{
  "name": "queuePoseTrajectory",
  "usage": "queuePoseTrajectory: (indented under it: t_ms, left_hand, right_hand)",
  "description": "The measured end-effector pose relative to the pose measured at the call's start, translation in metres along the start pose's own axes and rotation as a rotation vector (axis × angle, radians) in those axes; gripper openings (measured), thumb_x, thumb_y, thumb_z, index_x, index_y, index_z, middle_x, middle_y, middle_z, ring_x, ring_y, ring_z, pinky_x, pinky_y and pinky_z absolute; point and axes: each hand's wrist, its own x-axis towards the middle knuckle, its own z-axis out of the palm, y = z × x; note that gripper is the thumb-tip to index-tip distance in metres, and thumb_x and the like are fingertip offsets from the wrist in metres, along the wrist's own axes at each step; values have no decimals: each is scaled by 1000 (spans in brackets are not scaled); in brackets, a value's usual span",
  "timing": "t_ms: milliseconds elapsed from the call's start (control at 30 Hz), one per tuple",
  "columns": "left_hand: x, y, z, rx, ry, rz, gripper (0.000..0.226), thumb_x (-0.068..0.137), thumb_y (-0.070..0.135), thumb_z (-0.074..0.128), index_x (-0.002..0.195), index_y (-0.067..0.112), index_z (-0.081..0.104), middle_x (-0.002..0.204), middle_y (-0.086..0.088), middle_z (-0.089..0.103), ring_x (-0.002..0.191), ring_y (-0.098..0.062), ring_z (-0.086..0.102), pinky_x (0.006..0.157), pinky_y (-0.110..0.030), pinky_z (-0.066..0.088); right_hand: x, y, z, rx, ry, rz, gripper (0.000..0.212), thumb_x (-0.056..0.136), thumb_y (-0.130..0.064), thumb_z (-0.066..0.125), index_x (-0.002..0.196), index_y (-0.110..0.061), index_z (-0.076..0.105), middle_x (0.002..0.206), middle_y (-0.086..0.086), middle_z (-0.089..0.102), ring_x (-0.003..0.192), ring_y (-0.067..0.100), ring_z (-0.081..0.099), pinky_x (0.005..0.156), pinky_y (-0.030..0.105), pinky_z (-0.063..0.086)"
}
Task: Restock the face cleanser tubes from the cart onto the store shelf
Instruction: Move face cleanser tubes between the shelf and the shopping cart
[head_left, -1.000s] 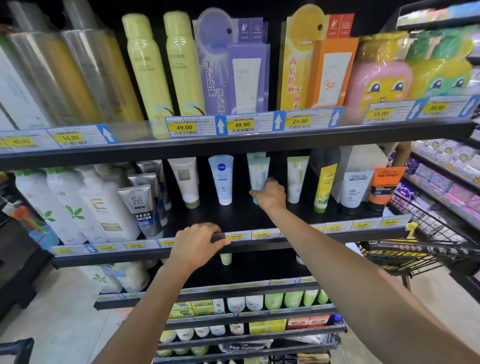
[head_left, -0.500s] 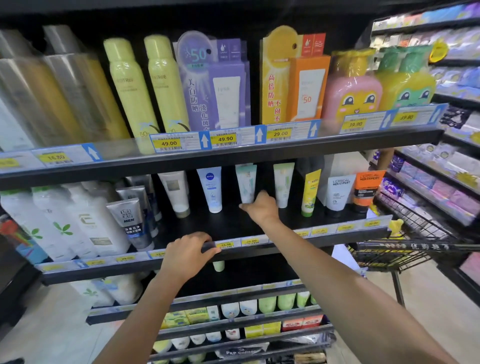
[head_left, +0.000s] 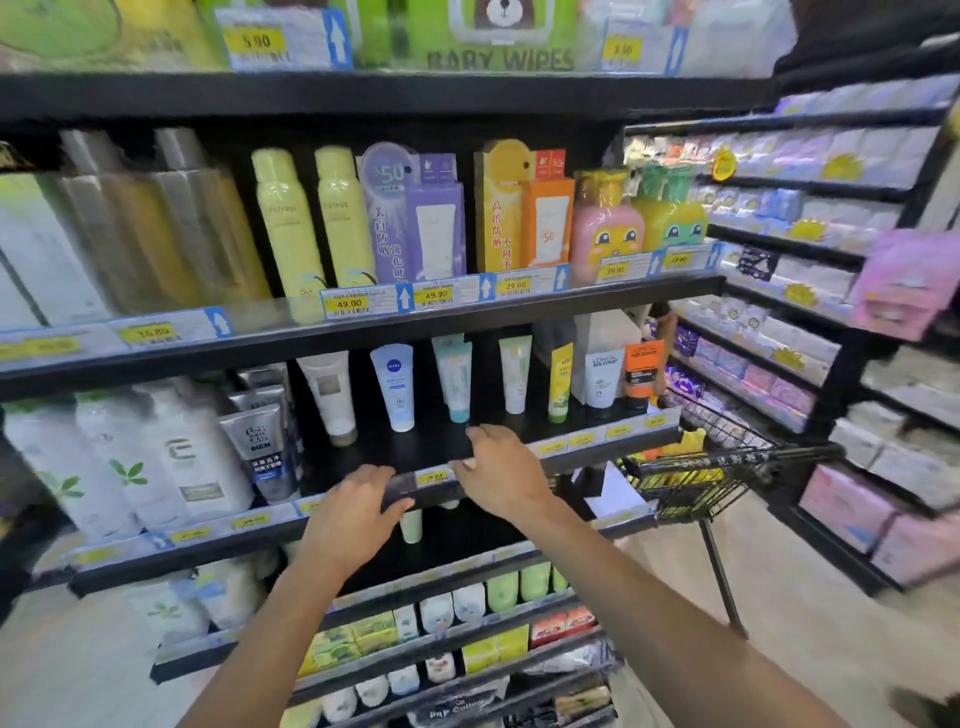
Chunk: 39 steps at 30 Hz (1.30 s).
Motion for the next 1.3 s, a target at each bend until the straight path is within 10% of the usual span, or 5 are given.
queuePoseTrajectory:
  t_ms: [433, 1300]
  left_hand:
    - [-171, -62, -27, 13, -29, -116, 61, 104, 54, 45, 152, 17, 44, 147, -2, 52, 133, -21, 52, 107, -34, 46]
    - [-636, -209, -19, -44, -12, -1016, 47, 101, 48, 53, 133, 15, 53, 133, -11, 60, 119, -32, 58, 97, -42, 47]
  right_hand:
    - [-127, -95, 28, 22, -123, -84, 67, 105, -50, 47, 159, -12, 33, 163, 4, 36, 153, 20, 27, 125, 35, 27]
    - [-383, -374, 230, 94, -614, -752, 66, 106, -50, 46, 160, -15, 31, 165, 5, 33, 153, 20, 26, 121, 33, 26]
